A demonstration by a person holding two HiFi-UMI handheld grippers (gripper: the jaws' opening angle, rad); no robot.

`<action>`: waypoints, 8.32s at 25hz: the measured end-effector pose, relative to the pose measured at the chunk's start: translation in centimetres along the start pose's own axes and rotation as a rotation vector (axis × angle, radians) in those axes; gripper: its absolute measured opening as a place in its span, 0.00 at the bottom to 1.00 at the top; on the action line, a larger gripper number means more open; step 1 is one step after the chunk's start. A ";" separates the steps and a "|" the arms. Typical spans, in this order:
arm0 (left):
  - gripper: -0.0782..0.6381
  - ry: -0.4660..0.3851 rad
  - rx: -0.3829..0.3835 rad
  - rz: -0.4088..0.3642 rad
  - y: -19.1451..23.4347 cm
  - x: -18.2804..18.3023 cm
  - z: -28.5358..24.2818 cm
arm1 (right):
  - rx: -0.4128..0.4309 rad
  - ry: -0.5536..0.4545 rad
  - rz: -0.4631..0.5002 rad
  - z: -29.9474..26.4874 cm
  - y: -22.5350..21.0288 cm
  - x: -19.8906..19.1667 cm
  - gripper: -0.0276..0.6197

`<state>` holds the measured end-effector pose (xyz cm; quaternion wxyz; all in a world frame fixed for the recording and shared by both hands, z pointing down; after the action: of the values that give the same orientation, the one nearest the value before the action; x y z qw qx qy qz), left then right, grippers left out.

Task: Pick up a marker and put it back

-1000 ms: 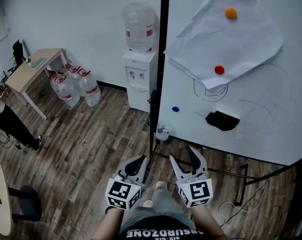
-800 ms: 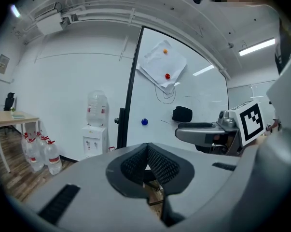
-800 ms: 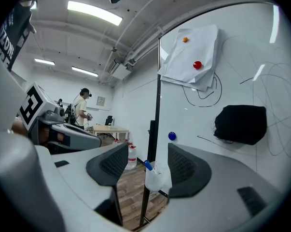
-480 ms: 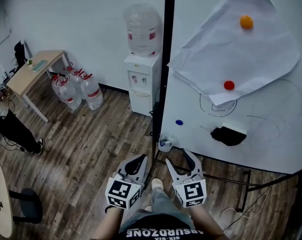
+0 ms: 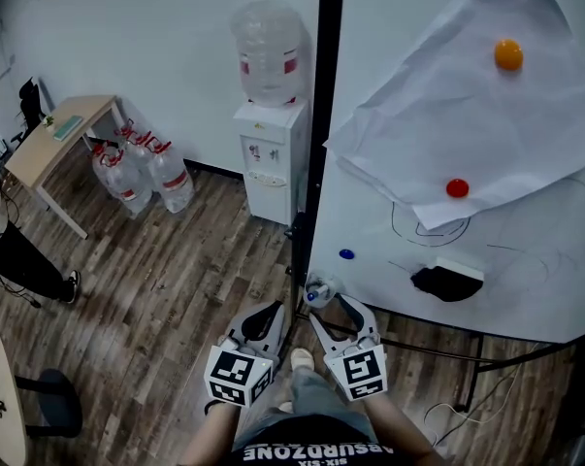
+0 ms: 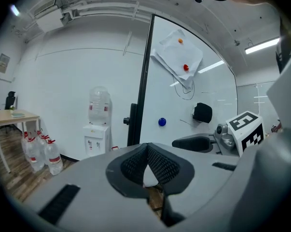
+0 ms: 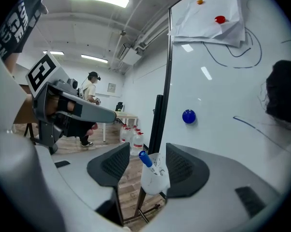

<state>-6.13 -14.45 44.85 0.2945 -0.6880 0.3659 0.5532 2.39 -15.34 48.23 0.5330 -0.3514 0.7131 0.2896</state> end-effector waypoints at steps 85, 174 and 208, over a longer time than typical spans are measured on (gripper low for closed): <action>0.12 0.012 -0.040 0.024 -0.2 -0.8 -2.5 | -0.009 0.005 0.103 -2.4 -2.1 2.3 0.15; 0.12 -0.018 -0.099 -0.021 -7.7 -1.2 3.6 | 0.050 -0.025 -0.095 8.9 4.2 -0.7 0.15; 0.12 -0.018 -0.114 -0.016 -7.1 -0.9 2.7 | 0.030 -0.132 -0.066 9.7 2.7 4.5 0.15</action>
<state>-1.84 -8.11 45.19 0.2628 -0.7014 0.3256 0.5770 4.79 -6.97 41.45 0.5931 -0.3468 0.6688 0.2839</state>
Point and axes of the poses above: the fingertips, and each gripper's own axes: z backward along the fingers, y to its left, x out of its top, the point moved 1 cm from there along z, backward along the fingers, and after that the axes turned 7 degrees about -z, right-handed, at the moved point
